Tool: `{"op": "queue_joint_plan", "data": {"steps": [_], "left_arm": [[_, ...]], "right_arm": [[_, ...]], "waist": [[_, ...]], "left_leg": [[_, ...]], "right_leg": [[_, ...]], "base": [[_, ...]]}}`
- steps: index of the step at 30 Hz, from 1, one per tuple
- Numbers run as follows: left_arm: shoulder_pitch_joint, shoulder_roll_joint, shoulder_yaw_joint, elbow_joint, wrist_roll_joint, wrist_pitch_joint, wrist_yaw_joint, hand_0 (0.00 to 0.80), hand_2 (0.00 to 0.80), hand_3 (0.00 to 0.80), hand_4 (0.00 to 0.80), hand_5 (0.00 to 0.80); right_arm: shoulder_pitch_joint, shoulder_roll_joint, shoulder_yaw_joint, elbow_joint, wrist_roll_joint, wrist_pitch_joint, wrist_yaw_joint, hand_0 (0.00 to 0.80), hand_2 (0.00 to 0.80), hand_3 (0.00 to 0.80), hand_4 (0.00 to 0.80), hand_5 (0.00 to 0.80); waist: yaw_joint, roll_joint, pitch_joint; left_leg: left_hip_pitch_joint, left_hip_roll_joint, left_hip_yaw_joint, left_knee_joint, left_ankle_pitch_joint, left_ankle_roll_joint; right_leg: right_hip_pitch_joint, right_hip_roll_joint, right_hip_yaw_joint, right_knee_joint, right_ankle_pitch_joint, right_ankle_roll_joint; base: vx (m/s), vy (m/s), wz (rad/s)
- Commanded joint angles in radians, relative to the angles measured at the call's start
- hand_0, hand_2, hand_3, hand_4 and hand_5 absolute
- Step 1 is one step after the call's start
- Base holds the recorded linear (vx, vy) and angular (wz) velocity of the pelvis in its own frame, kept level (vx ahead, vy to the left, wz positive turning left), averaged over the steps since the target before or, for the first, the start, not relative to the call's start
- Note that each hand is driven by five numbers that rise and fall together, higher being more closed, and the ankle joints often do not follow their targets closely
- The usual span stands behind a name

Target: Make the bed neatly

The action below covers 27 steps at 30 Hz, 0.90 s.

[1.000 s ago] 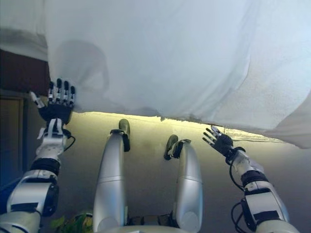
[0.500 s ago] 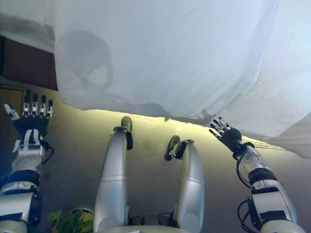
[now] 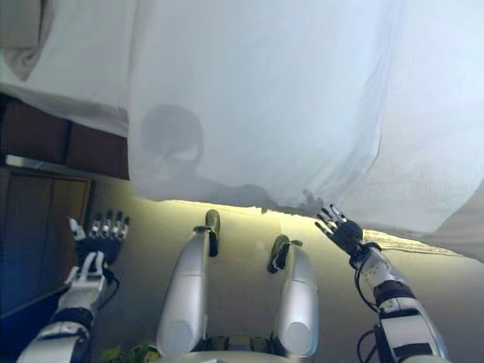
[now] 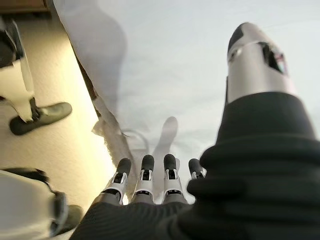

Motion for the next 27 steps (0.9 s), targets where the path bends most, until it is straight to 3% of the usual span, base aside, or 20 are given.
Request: {"op": "queue_joint_plan", "data": {"steps": [1,2,8,13,17,21,24,27], "left_arm": [[0.075,-0.057,-0.076,0.078,0.100,-0.015,-0.002,0.000,0.000,0.000,0.000,0.000],[0.091,-0.068,-0.075,0.097,0.139,-0.012,0.006,0.000,0.000,0.000,0.000,0.000],[0.157,-0.098,-0.104,0.250,0.511,-0.045,0.147,0.000,0.000,0.000,0.000,0.000],[0.166,-0.119,-0.182,0.316,0.741,-0.027,0.263,0.000,0.000,0.000,0.000,0.000],[0.147,-0.147,-0.246,0.340,0.811,-0.023,0.294,0.000,0.000,0.000,0.000,0.000],[0.137,-0.188,-0.272,0.348,0.798,-0.028,0.329,0.000,0.000,0.000,0.000,0.000],[0.129,-0.225,-0.291,0.356,0.827,-0.010,0.346,0.000,0.000,0.000,0.000,0.000],[0.125,-0.252,-0.339,0.351,0.883,-0.015,0.324,0.000,0.000,0.000,0.000,0.000]], "right_arm": [[0.091,0.020,-0.032,0.057,-0.055,-0.023,0.052,0.000,0.000,0.000,0.000,0.000],[0.111,0.039,-0.032,0.069,-0.080,-0.028,0.051,0.000,0.000,0.000,0.000,0.000],[0.227,0.140,-0.021,0.192,-0.167,-0.078,0.039,0.000,0.000,0.000,0.000,0.000],[0.274,0.182,-0.035,0.298,-0.181,-0.073,-0.003,0.000,0.000,0.000,0.000,0.000],[0.290,0.205,-0.065,0.368,-0.118,-0.066,-0.064,0.000,0.000,0.000,0.000,0.000],[0.303,0.230,-0.105,0.420,-0.066,-0.071,-0.138,0.000,0.000,0.000,0.000,0.000],[0.307,0.249,-0.113,0.455,-0.142,-0.078,-0.199,0.000,0.000,0.000,0.000,0.000],[0.296,0.257,-0.087,0.449,-0.160,-0.084,-0.166,0.000,0.000,0.000,0.000,0.000]], "waist": [[0.005,0.031,-0.133],[0.004,0.027,-0.148],[-0.018,0.010,-0.279],[-0.053,0.025,-0.374],[-0.080,0.044,-0.424],[-0.101,0.056,-0.458],[-0.108,0.063,-0.475],[-0.108,0.066,-0.484]], "left_leg": [[0.184,-0.024,0.048,-0.072,-0.099,0.001],[0.220,-0.027,0.053,-0.123,-0.058,0.007],[0.494,-0.035,0.083,-0.419,0.031,0.004],[0.642,-0.026,0.110,-0.620,0.094,-0.001],[0.705,-0.020,0.134,-0.709,0.118,-0.006],[0.737,-0.017,0.149,-0.728,0.106,-0.010],[0.758,-0.016,0.164,-0.728,0.093,-0.005],[0.783,-0.013,0.172,-0.728,0.083,-0.002]], "right_leg": [[0.070,0.007,-0.010,-0.183,0.179,0.030],[0.110,0.009,-0.021,-0.239,0.213,0.023],[0.395,0.050,-0.051,-0.557,0.292,0.049],[0.515,0.080,-0.030,-0.732,0.374,0.071],[0.568,0.092,-0.018,-0.810,0.403,0.076],[0.606,0.102,-0.010,-0.873,0.423,0.076],[0.624,0.103,-0.003,-0.874,0.415,0.073],[0.649,0.104,-0.004,-0.877,0.410,0.070]], "base": [[0.082,-0.127,0.08],[0.100,-0.124,0.06],[0.210,-0.106,-0.05],[0.177,-0.005,-0.22],[0.118,0.021,-0.29],[0.088,0.000,-0.28],[0.100,-0.015,-0.16],[0.124,-0.042,-0.04]]}}
